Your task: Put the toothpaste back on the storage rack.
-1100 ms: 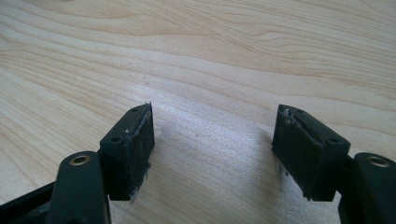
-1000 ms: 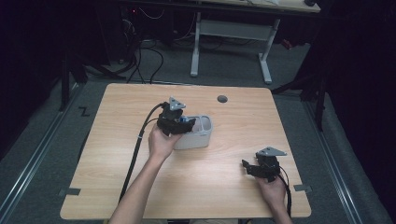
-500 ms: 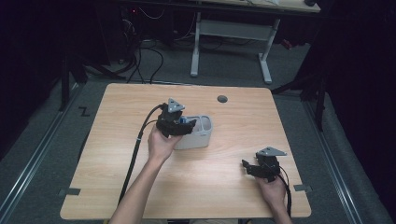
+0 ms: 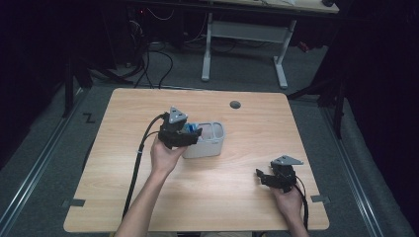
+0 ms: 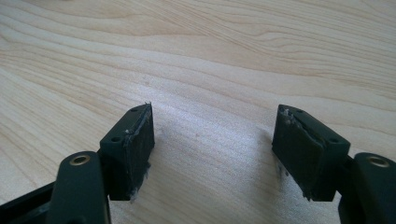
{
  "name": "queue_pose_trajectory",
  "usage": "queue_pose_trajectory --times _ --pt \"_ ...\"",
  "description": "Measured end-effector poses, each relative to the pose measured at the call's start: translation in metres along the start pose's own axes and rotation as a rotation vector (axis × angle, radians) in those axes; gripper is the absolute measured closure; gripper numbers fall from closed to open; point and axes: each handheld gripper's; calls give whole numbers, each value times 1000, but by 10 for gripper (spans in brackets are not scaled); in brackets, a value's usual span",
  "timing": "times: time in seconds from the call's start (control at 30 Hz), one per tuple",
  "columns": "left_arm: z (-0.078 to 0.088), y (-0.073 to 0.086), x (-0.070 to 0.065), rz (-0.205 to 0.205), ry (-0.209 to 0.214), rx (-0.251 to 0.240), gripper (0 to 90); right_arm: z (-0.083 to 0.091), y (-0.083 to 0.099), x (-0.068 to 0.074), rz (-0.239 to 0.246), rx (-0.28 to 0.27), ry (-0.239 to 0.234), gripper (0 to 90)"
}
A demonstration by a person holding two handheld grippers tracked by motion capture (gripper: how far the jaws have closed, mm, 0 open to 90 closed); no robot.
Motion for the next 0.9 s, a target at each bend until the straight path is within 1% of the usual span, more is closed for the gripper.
queue_pose_trajectory --times 0.13,0.3,0.7,0.9 --pt "5 4 3 12 -2 -12 335 0 0 0 2 -1 0 294" --pt "9 6 3 4 -2 -23 334 0 0 0 2 -2 0 294" --pt "18 7 4 10 3 -44 337 0 0 0 2 -2 1 294" --pt "27 6 7 18 -12 -75 349 0 0 0 2 -2 1 294"
Point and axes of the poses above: each handheld gripper's, and its own axes: z roughly backward along the jaws, y roughly out of its underside, x roughly to its left, and after that the axes turned 1 degree about -x, right-handed
